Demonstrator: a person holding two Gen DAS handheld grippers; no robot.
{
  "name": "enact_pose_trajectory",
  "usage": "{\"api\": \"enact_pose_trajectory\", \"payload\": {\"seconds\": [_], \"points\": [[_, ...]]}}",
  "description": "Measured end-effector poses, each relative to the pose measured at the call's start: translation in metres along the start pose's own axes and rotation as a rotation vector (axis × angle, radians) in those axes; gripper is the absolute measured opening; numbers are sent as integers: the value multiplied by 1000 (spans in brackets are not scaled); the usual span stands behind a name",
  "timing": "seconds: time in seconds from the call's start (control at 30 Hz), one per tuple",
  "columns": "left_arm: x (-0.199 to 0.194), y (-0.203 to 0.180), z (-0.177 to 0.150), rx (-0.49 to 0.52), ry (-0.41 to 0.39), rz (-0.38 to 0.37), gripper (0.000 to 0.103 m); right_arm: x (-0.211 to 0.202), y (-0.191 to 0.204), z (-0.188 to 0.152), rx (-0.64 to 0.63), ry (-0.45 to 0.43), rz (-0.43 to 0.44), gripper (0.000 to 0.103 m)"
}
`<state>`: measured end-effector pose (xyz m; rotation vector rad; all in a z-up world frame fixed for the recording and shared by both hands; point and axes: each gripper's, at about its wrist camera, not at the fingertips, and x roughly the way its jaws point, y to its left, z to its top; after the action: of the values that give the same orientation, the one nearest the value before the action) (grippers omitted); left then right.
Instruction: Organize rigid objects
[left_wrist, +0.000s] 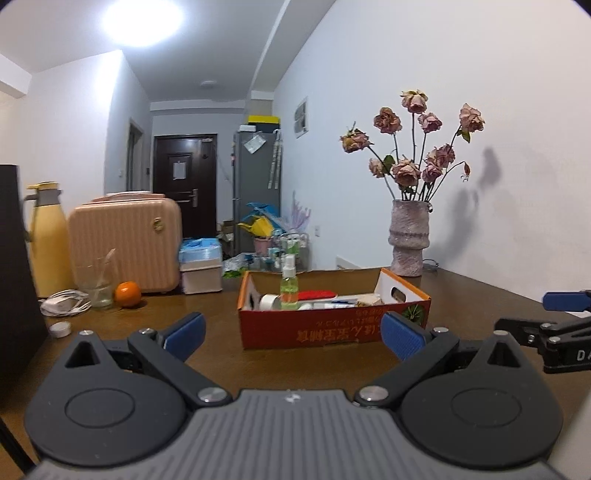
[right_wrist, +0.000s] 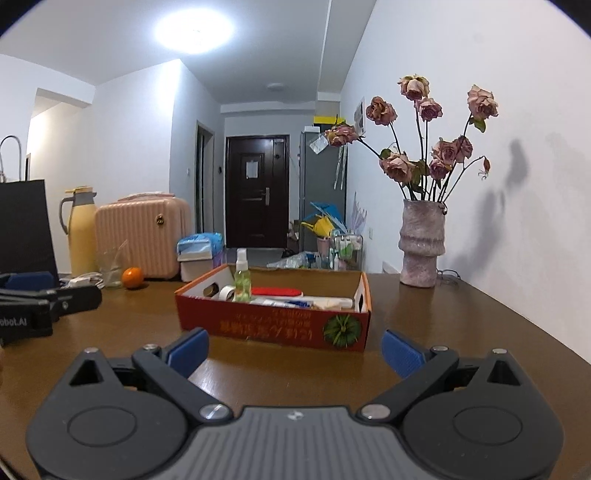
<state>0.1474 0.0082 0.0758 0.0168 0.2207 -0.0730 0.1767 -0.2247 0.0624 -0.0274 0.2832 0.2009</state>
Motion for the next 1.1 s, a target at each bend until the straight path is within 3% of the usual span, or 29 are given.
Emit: {"api": "enact_pose_trajectory", "payload": {"seconds": [0.43,0.57,0.7,0.77,0.9,1.1], "points": [[-132,-2,-41,88,-66,1,103,-125,38,-27,-64,-46,-14,103],[-147,3,-45,30,-50,24,103,-146,48,-30,-74,-61,-19,103],[-160,6,-49,-6,-56,43,103,-159,57,-39,-2,-78,-20,103],[-164,4,-51,-2,-68,48,103,-164,65,-48,15,-88,-51,103],[-172,-7,-53,48,-97,27,103,-168,71,-59,8,-59,-27,103],[-176,-12,-55,66,-112,19,103,-172,70,-56,2,-92,-53,103]]}}
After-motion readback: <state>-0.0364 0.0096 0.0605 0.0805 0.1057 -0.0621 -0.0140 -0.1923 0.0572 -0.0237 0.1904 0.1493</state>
